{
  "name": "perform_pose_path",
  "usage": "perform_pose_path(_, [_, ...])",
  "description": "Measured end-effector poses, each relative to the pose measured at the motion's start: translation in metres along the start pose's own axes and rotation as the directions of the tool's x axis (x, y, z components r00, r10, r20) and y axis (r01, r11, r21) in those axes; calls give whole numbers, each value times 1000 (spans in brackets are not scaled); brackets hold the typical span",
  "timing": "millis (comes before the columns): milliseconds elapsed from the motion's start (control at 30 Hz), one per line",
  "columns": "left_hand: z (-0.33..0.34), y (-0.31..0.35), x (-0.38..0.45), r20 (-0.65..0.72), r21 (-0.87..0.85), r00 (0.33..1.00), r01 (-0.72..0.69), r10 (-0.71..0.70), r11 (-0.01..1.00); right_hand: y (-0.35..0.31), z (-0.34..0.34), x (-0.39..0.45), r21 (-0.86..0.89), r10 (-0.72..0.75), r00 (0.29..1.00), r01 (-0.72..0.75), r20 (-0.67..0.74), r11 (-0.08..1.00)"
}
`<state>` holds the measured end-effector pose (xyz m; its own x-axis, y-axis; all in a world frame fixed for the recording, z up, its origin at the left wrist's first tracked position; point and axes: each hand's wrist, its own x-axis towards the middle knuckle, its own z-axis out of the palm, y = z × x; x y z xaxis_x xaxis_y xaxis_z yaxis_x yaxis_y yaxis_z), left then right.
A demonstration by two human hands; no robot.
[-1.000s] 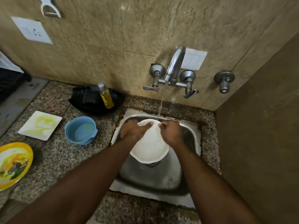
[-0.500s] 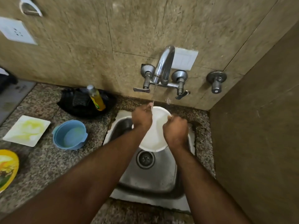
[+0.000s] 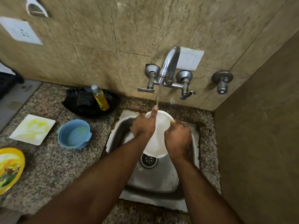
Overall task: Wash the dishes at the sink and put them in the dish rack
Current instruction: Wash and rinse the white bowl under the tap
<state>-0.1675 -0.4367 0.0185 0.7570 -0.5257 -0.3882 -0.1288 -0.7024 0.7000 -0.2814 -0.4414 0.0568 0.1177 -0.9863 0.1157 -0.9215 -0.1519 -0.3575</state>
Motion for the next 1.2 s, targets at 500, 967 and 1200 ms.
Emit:
perform_pose_path(500, [-5,-16,-8,174,-210,983,92,-55,973,27,-8,-16,148,91,989,-73,-116,986])
perform_pose_path(967, [-13,-3,-7,319,-591,945,252,-65,766,38,0,-9,327,231,948,-152,-218,933])
perform_pose_path(1200, [-29,-12,-2,526,-674,833,283,173,683,57,0,-2,420,443,892,-370,-87,828])
